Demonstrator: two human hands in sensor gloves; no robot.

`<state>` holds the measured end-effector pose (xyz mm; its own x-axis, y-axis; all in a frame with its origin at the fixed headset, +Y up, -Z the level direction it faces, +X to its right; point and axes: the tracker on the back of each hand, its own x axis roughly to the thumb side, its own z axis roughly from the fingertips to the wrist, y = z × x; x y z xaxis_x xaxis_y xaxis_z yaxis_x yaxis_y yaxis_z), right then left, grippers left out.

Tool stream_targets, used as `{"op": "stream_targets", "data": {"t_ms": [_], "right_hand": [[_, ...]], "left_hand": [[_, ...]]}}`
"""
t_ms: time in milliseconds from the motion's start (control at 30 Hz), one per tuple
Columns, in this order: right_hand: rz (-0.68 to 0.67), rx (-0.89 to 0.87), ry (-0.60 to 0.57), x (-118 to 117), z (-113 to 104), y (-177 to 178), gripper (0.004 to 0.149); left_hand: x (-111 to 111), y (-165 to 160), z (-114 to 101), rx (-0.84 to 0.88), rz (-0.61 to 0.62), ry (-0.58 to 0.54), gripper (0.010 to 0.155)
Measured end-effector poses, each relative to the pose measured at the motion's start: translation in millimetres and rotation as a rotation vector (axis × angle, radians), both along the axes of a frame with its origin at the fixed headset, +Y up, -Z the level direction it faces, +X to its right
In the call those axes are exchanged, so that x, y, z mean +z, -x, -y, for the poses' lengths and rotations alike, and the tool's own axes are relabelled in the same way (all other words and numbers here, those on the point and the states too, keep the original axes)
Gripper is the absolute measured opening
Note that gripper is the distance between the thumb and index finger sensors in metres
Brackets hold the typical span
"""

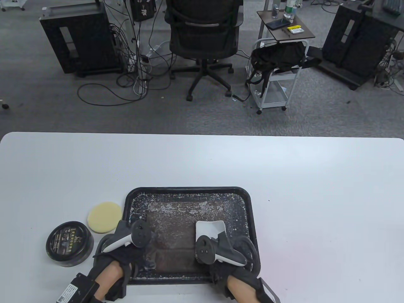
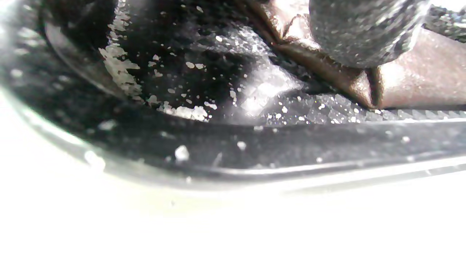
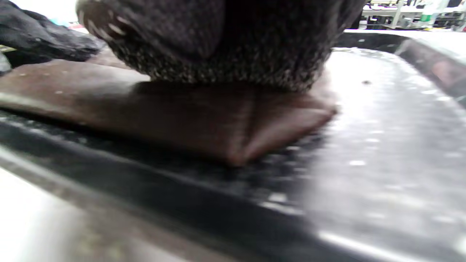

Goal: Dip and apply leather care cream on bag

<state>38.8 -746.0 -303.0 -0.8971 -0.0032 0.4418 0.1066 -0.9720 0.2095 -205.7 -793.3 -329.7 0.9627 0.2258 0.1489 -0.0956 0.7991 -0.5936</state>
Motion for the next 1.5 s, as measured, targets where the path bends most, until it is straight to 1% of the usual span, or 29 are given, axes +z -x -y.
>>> {"op": "stream_targets", "data": {"t_ms": [33,133,233,300,400,533,700,767,900,1000,1133,1333,1500], "right_hand": [[-0.045,0.010,-0.014,0.8,1.1,8.9,0.055],[-0.079,-0.061,0.003,4.0,5.4,29.8,0.055],[-0.106,-0.082,0.010,5.4,7.2,46.1,0.055],[-0.138,-0.096,0.002,7.1,8.4,58.4,0.055],[-0.170,-0.108,-0.007,9.6,9.7,69.8,0.056],[-0.212,-0.160,0.014,12.5,12.5,79.3,0.056],[-0.277,-0.179,-0.006,18.4,12.5,87.7,0.055],[-0.318,-0.193,0.007,24.3,12.6,92.6,0.055],[-0.362,-0.174,0.001,26.9,12.0,94.2,0.054],[-0.372,-0.205,0.045,24.6,10.6,89.5,0.052],[-0.353,-0.202,0.101,23.2,9.4,83.6,0.050],[-0.331,-0.125,0.081,28.4,5.6,76.9,0.049],[-0.284,-0.046,0.102,27.8,4.0,62.6,0.049]], "left_hand": [[-0.2,0.1,0.2,0.000,0.001,0.008,0.084],[0.6,0.0,2.9,0.021,0.004,0.059,0.080],[-0.8,2.5,2.0,0.052,-0.012,0.045,0.068],[-2.6,4.8,1.3,0.089,-0.025,0.045,0.065],[-3.0,4.0,-0.7,0.068,-0.025,0.004,0.064],[-3.3,3.2,-1.0,0.058,-0.023,-0.001,0.063],[-5.6,7.9,0.8,0.107,-0.033,0.044,0.063],[-6.5,10.5,1.5,0.127,-0.040,0.057,0.062],[-6.0,12.0,2.8,0.133,-0.045,0.065,0.061],[-4.5,11.0,3.1,0.119,-0.045,0.071,0.061],[-4.4,10.7,3.3,0.109,-0.045,0.063,0.061],[-4.4,11.0,4.0,0.109,-0.047,0.054,0.061],[-4.5,11.3,4.7,0.106,-0.046,0.047,0.061]]}}
